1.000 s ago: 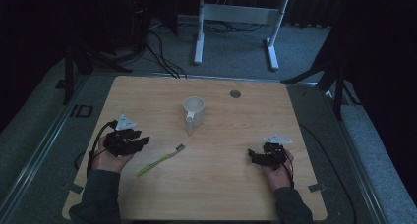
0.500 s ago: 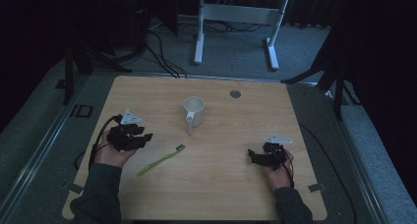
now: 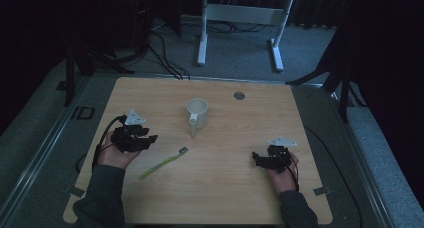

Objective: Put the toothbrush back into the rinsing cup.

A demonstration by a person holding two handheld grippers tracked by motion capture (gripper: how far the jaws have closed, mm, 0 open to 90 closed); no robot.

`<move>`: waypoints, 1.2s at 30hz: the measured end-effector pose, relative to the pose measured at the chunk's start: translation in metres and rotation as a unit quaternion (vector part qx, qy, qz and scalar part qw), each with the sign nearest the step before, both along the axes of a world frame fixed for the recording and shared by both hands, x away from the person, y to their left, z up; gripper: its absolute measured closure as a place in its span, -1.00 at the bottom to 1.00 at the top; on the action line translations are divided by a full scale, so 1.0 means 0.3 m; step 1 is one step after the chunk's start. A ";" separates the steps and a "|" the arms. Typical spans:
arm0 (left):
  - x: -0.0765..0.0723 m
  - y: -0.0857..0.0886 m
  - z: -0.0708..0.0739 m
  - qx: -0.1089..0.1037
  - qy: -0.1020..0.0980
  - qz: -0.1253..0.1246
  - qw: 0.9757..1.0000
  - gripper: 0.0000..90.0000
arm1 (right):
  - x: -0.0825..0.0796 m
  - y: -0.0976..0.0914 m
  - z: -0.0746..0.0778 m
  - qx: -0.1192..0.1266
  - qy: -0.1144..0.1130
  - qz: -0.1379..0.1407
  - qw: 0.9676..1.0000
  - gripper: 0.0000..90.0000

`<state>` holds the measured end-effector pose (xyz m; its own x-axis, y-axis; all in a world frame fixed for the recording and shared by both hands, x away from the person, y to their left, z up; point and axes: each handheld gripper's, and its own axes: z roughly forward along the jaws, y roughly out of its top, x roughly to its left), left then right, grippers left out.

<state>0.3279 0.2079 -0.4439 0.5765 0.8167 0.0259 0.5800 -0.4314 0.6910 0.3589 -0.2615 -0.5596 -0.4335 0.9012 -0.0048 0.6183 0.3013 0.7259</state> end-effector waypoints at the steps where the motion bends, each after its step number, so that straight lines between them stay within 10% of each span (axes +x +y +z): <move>1: -0.001 -0.002 0.001 -0.001 0.000 0.000 1.000 0.28 | 0.000 0.000 0.000 0.000 0.000 0.000 1.000 -0.57; 36: 0.009 -0.037 -0.022 0.027 0.038 -0.027 0.999 0.29 | 0.000 0.000 0.000 0.000 0.000 0.000 1.000 -0.57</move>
